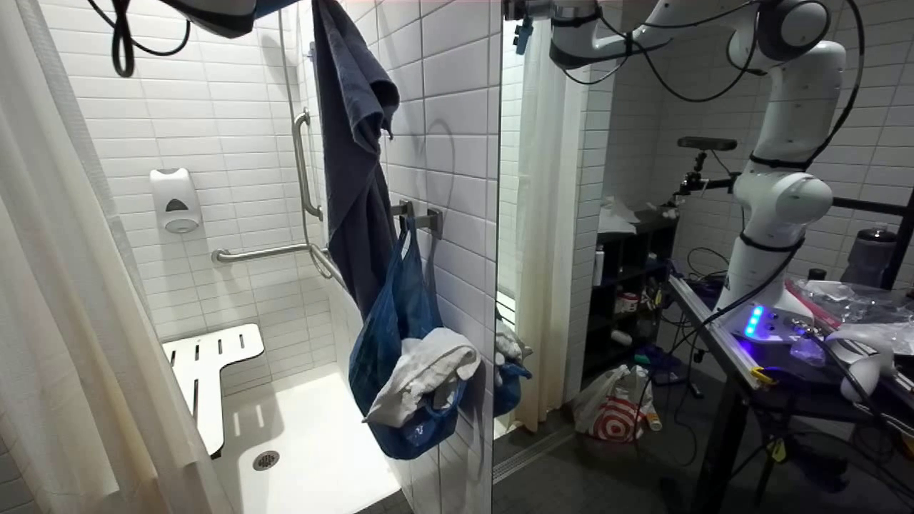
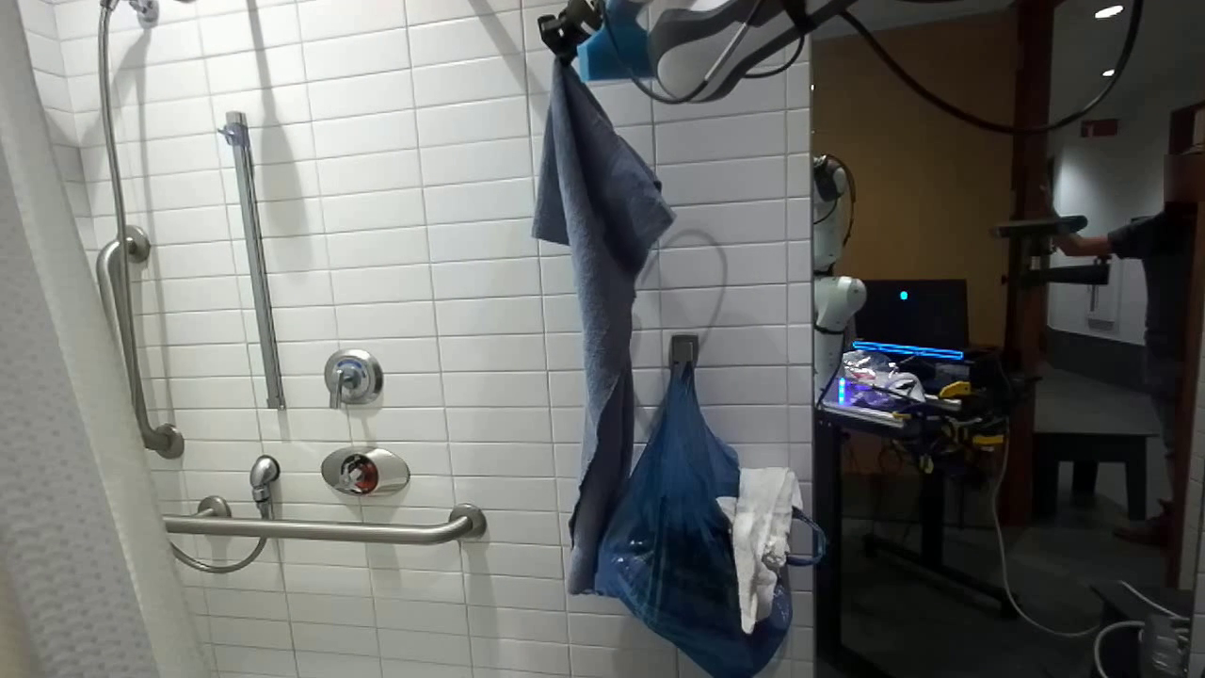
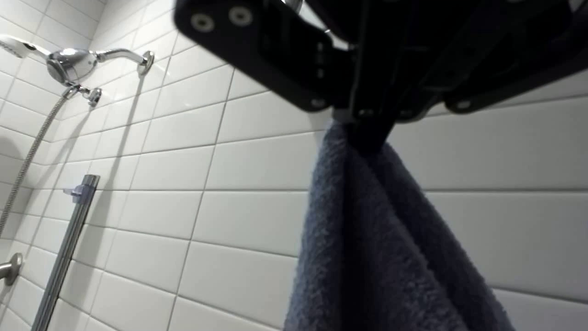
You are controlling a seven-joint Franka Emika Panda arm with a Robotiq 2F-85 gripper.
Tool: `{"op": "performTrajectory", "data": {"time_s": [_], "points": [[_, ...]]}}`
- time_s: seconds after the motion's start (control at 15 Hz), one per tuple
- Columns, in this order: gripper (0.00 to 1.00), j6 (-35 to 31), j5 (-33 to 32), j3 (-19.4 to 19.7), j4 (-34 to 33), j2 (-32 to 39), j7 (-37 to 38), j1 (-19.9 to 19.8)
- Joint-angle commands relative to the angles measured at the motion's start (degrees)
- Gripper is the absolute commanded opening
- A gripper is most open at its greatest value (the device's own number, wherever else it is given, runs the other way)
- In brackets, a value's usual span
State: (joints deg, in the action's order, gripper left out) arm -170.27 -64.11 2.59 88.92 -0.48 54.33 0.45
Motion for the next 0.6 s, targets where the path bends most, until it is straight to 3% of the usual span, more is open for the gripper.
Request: {"op": "performTrajectory", "data": {"time_s": [0.0,0.53], "points": [[0.0,-0.8,-3.6,-0.8,-0.4,-1.3,1.1,0.6],[0.0,-1.0,-4.9,-2.7,-1.3,-0.8,0.5,1.1]]}}
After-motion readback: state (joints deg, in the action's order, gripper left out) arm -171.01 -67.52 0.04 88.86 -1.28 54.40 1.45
